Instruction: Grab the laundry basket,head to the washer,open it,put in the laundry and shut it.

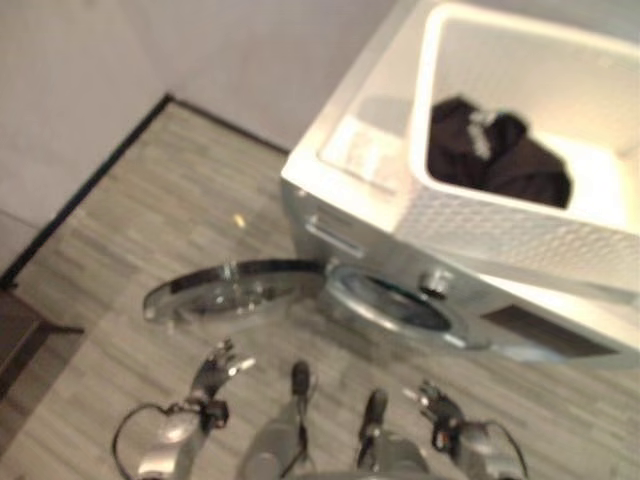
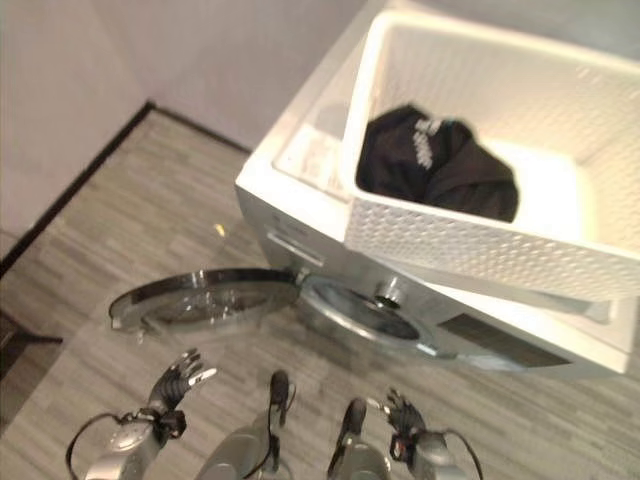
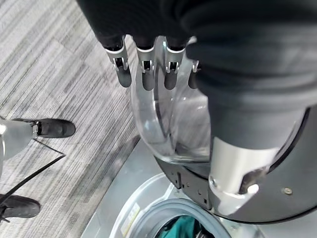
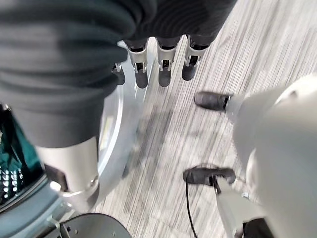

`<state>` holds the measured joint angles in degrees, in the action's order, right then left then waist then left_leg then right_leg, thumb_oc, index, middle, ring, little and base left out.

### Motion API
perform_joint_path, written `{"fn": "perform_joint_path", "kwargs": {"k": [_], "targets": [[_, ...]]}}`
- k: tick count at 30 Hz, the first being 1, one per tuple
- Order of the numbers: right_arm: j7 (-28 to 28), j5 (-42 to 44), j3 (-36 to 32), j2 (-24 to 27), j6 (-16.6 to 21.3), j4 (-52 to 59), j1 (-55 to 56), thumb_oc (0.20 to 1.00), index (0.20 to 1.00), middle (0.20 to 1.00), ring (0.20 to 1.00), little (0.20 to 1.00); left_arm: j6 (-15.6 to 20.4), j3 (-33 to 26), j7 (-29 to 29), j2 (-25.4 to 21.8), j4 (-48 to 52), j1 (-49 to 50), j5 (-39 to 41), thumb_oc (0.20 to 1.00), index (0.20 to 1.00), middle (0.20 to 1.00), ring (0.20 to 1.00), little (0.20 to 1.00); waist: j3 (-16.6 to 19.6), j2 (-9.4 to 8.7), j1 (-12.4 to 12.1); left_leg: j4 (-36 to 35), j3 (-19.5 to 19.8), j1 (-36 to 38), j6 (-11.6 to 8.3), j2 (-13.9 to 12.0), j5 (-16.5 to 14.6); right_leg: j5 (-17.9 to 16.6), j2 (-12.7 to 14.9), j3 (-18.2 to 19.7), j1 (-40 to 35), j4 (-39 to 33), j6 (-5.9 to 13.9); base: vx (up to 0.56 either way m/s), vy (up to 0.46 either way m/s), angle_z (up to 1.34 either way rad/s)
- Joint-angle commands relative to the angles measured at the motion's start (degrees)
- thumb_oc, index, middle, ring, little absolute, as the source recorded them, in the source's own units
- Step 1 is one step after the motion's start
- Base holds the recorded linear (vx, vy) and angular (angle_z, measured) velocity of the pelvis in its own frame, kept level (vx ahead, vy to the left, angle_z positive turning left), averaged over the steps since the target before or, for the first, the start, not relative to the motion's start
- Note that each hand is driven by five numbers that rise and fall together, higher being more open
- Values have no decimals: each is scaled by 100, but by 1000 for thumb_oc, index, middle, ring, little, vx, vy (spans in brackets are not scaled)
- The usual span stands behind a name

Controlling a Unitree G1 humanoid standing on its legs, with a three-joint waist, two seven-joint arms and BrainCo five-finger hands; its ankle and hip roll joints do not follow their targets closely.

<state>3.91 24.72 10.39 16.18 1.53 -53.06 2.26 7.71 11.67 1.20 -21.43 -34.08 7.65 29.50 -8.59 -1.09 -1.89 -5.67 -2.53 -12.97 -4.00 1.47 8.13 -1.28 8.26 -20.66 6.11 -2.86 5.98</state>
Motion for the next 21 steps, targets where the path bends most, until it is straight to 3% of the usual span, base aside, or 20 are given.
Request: {"fn": "perform_joint_path", "kwargs": {"k": [1, 6, 11, 13, 16, 19, 21], "targets": [[-19, -290, -150, 251, -49, -65, -203, 1000, 1000, 1000, 1000, 1000, 1, -188, -124, 81, -277, -198, -339, 1000, 1000, 1000, 1000, 1000, 19, 145, 32, 103, -186, 640, 77, -181, -677, 135, 29, 139, 79, 391, 133, 95, -24, -5], [-123, -25, -820, 510, -99, 295, 74, 1000, 1000, 1000, 1000, 1000, -102, -448, -140, 192, -702, -113, -477, 1000, 1000, 1000, 1000, 1000, 364, 38, 141, 67, -257, 1014, 86, -222, -766, 184, -60, 221, -247, 381, 130, 46, -17, -12], [-303, -43, -1641, 978, -11, 1633, 503, 1000, 1000, 1000, 1000, 1000, -185, -720, -114, 288, -895, -57, -599, 1000, 1000, 1000, 1000, 1000, 626, -42, 277, 67, -308, 1233, 95, -231, -837, 225, -103, 275, -451, 411, 126, 21, 10, -13], [-511, -103, -2372, 1241, 73, 2531, 801, 1000, 1000, 1000, 1000, 1000, -209, -879, -86, 406, -1052, -76, -684, 1000, 1000, 1000, 1000, 1000, 766, -91, 399, 67, -351, 1399, 108, -242, -922, 239, -125, 347, -572, 429, 145, 21, 29, -15], [-662, 43, -2737, 1295, 152, 2851, 832, 1000, 1000, 1000, 1000, 1000, -226, -933, -74, 476, -1163, -123, -662, 1000, 1000, 1000, 1000, 1000, 811, -114, 462, 67, -367, 1450, 125, -251, -954, 249, -139, 418, -595, 457, 142, 0, 18, -9], [-1010, -20, -3348, 1365, 283, 3704, 893, 1000, 1000, 1000, 1000, 1000, -263, -992, -90, 531, -1246, -214, -728, 1000, 1000, 1000, 1000, 1000, 854, -138, 528, 67, -357, 1499, 149, -247, -991, 284, -145, 490, -611, 538, 129, -3, 20, -5], [-1584, -341, -4017, 1573, 508, 4301, 815, 1000, 1000, 1000, 1000, 1000, -293, -1022, -132, 597, -1323, -288, -833, 1000, 1000, 1000, 1000, 1000, 919, -154, 558, 67, -305, 1533, 171, -238, -1036, 324, -145, 500, -641, 581, 126, 37, 22, -7]]}}
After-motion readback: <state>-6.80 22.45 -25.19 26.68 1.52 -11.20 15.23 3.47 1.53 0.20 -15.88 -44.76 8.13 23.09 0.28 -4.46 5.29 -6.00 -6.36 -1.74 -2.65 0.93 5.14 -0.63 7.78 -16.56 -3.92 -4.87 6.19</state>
